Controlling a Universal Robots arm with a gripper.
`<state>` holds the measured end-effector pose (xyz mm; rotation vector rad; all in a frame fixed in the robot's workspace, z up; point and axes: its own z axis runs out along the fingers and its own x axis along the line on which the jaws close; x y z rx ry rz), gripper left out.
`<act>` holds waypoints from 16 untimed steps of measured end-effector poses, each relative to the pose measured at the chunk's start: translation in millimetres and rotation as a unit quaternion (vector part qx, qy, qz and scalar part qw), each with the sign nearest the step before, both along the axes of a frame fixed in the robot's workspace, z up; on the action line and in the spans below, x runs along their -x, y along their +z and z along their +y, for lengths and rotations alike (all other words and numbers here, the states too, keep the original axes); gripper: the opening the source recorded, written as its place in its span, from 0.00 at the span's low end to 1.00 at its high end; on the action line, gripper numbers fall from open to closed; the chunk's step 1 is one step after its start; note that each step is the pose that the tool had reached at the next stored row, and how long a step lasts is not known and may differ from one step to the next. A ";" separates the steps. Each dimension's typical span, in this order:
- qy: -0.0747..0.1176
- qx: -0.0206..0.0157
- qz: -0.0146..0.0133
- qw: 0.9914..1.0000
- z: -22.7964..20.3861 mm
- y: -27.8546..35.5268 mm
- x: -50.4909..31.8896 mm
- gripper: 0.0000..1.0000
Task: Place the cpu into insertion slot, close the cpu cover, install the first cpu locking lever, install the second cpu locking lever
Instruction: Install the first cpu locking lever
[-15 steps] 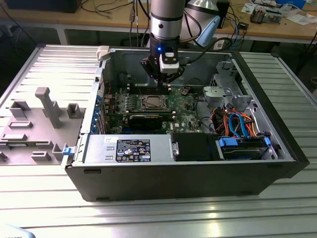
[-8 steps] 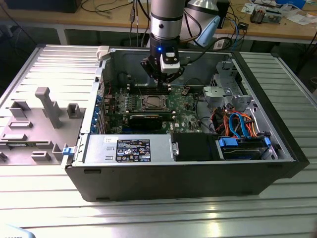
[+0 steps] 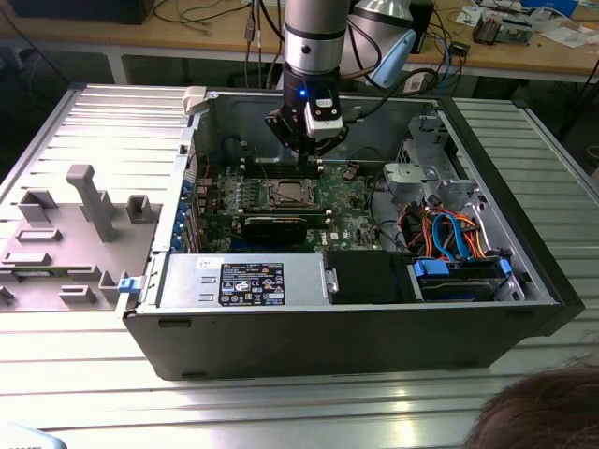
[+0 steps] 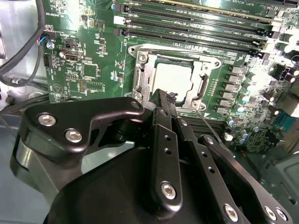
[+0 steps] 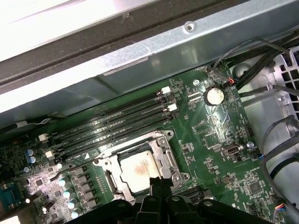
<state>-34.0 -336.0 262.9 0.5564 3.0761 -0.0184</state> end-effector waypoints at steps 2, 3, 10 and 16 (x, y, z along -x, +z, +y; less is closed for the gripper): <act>0.004 0.000 0.000 1.000 0.0 0.0 0.0 0.11; 0.005 0.000 0.000 1.000 0.0 0.0 0.0 0.11; 0.018 0.000 0.000 1.000 0.0 0.0 0.0 0.11; 0.029 0.000 0.000 1.000 0.0 0.0 0.0 0.11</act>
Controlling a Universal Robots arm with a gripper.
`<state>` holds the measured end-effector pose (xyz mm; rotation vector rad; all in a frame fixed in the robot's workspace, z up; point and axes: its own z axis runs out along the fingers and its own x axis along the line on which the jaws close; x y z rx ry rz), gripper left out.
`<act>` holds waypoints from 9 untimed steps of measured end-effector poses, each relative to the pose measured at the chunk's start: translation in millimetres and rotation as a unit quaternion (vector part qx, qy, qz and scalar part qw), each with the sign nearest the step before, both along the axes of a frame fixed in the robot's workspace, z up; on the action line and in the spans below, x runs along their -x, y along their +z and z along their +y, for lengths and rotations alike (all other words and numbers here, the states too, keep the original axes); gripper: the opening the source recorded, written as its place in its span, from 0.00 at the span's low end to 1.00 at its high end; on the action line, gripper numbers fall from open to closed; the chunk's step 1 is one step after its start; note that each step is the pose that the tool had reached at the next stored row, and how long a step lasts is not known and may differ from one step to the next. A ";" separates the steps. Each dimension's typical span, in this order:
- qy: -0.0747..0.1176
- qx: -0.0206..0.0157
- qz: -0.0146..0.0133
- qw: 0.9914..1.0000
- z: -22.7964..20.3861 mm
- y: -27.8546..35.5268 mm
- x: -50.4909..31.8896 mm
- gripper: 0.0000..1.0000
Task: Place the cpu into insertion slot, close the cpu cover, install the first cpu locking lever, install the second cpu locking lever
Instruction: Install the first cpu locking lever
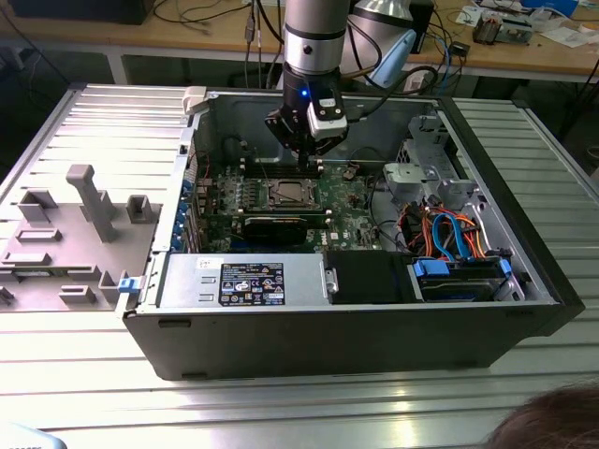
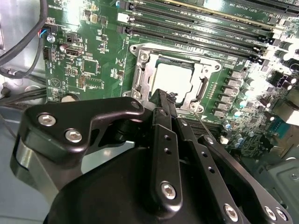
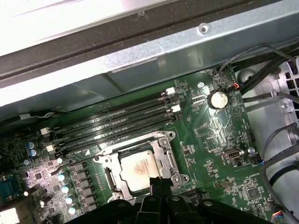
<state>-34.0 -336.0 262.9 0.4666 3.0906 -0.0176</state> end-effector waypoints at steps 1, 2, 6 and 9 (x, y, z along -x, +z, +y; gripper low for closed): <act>0.002 0.000 0.000 1.000 0.0 0.0 0.0 0.11; 0.003 0.000 0.000 1.000 0.0 0.0 0.0 0.11; 0.014 0.000 0.000 1.000 0.0 0.0 0.0 0.11; 0.021 0.000 0.000 1.000 0.0 0.0 0.0 0.11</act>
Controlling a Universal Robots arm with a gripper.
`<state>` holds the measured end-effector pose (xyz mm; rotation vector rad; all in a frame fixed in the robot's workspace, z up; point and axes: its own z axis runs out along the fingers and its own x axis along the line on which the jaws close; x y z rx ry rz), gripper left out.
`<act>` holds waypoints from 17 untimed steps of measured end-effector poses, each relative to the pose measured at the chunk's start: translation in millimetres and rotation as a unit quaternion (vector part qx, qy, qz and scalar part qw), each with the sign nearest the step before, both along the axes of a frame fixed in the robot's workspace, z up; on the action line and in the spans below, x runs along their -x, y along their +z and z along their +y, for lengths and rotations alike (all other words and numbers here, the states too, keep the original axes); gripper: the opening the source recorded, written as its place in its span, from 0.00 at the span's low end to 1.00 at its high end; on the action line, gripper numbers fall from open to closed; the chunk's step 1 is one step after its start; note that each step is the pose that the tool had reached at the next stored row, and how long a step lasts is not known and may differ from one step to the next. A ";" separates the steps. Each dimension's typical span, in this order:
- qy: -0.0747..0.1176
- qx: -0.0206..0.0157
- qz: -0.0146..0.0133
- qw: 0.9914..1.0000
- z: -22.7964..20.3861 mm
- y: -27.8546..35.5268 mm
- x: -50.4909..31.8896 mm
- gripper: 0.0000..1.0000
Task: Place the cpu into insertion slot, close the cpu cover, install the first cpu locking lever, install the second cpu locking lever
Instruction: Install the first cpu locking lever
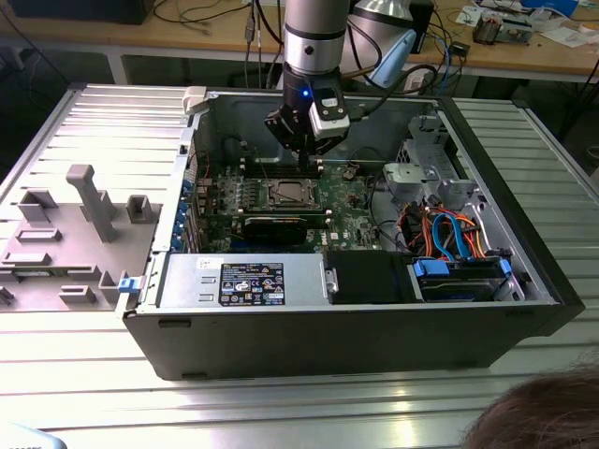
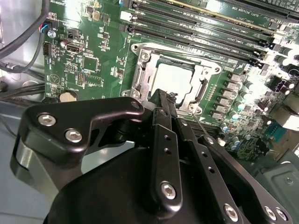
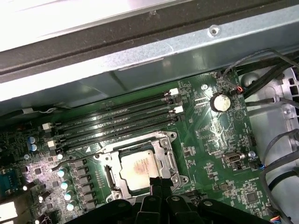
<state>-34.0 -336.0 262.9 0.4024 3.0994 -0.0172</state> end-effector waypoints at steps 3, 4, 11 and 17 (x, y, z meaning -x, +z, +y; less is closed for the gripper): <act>0.006 0.000 0.000 1.000 0.0 0.0 0.0 0.11; 0.008 0.000 0.000 1.000 0.0 0.0 0.0 0.11; 0.020 0.000 0.000 1.000 0.0 0.0 0.0 0.11; 0.030 0.000 0.000 1.000 0.0 0.0 0.0 0.11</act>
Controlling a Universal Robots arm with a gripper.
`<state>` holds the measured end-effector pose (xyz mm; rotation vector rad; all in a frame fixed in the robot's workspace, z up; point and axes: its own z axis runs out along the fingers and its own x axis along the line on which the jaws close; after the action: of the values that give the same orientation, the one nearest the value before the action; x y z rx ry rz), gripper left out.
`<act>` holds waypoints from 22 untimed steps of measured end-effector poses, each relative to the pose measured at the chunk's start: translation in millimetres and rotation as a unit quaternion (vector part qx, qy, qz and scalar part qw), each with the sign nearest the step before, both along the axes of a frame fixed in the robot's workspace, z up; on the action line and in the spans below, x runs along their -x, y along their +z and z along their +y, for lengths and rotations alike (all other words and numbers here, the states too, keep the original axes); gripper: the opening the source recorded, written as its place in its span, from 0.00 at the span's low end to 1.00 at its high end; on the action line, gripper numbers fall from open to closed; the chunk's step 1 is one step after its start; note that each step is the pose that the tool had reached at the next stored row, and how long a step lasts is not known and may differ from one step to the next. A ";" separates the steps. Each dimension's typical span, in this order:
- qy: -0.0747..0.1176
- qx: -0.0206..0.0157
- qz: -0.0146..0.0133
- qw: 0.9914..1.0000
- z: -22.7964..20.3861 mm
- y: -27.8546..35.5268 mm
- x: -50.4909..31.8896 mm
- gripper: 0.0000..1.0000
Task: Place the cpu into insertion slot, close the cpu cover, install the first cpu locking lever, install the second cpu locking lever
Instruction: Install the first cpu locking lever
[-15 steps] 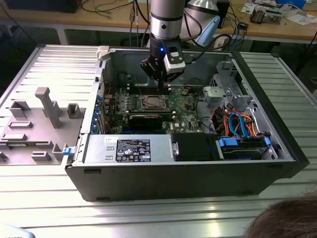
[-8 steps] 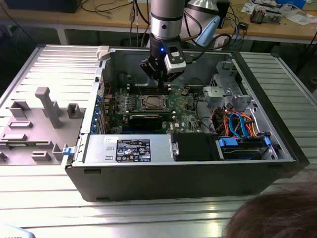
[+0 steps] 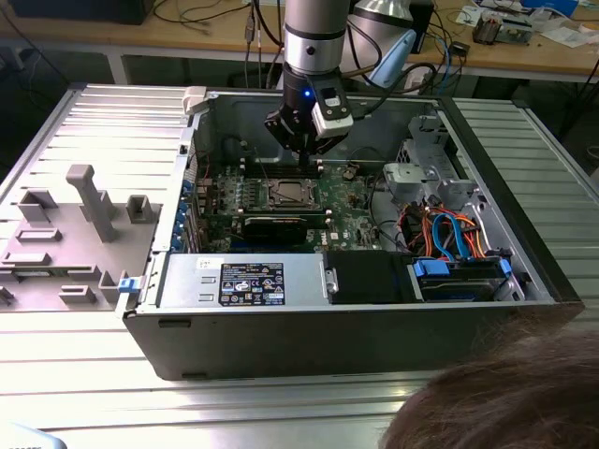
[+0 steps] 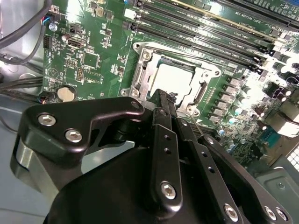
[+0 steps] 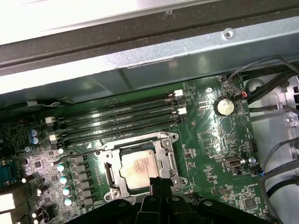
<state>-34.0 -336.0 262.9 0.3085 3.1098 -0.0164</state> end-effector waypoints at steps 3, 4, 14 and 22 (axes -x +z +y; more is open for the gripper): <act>0.005 0.000 0.000 1.000 0.0 0.0 0.0 0.11; 0.007 0.000 0.000 1.000 0.0 0.0 0.0 0.11; 0.027 0.000 0.000 1.000 0.0 0.0 0.0 0.11; 0.041 0.000 0.000 0.999 0.0 0.0 0.0 0.11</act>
<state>-34.0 -336.0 262.9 0.1821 3.1194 -0.0153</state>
